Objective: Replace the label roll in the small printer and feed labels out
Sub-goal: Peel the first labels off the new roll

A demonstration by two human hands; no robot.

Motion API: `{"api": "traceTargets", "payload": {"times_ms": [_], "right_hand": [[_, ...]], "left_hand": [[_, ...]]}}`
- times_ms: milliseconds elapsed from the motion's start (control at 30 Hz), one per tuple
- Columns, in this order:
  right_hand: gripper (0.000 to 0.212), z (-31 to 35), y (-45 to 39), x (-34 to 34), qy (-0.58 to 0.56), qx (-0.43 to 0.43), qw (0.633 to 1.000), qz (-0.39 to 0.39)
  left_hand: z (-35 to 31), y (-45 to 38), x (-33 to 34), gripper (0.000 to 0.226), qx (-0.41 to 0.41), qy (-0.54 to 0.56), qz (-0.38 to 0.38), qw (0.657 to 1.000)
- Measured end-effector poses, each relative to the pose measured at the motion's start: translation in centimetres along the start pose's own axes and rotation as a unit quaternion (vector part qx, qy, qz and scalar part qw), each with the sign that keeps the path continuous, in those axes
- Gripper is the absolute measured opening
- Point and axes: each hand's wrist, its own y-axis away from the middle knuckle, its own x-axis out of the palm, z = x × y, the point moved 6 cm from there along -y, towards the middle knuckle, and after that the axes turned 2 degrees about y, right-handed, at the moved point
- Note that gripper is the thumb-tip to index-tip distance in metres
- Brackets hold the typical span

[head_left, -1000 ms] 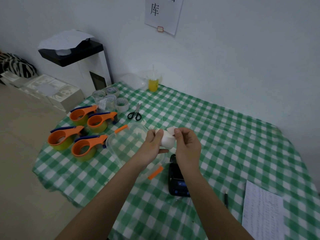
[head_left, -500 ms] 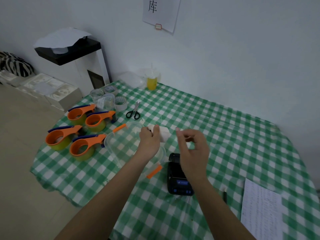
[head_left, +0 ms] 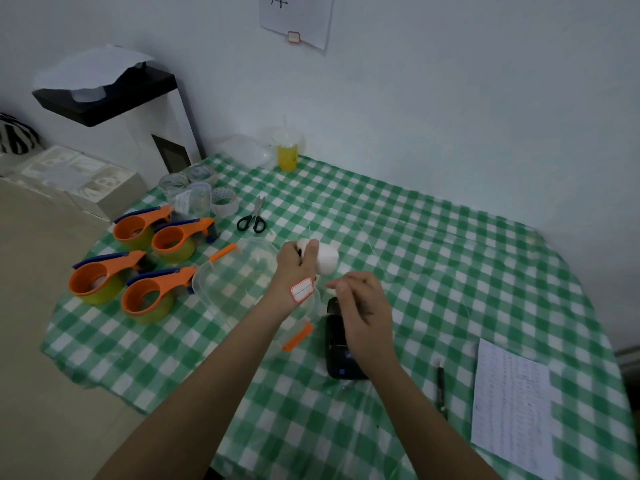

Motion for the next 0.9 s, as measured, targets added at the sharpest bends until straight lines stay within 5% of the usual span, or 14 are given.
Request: {"api": "traceTargets", "payload": {"times_ms": [67,200,367,533,733,900], "right_hand": [[0.017,-1.5,-0.6,-1.3,0.033,0.045,0.998,-0.015],[0.053,-3.5,-1.6,-1.9,0.005,0.088,0.99,0.108],[0.042,-4.2,-1.2,-2.2,-0.077,0.128,0.986,0.077],[0.032,-5.9,0.1,-2.3,-0.149,0.207,0.965,0.066],[0.021,-8.0,1.5,-3.2,-0.077,0.265,0.961,0.015],[0.019,-8.8,2.2,-3.7,-0.004,0.235,0.972,-0.012]], "left_hand": [[-0.3,0.8,0.8,0.029,0.011,0.009,0.053,0.998],[-0.3,2.0,2.0,0.025,0.027,0.029,0.13,0.991],[0.6,1.9,2.4,0.041,0.027,0.022,0.154,0.987],[1.7,2.1,2.5,0.031,0.026,0.002,0.165,0.986],[4.5,2.2,3.5,0.048,-0.066,0.067,0.176,0.98],[5.9,2.1,4.9,0.041,-0.118,0.054,0.162,0.978]]}}
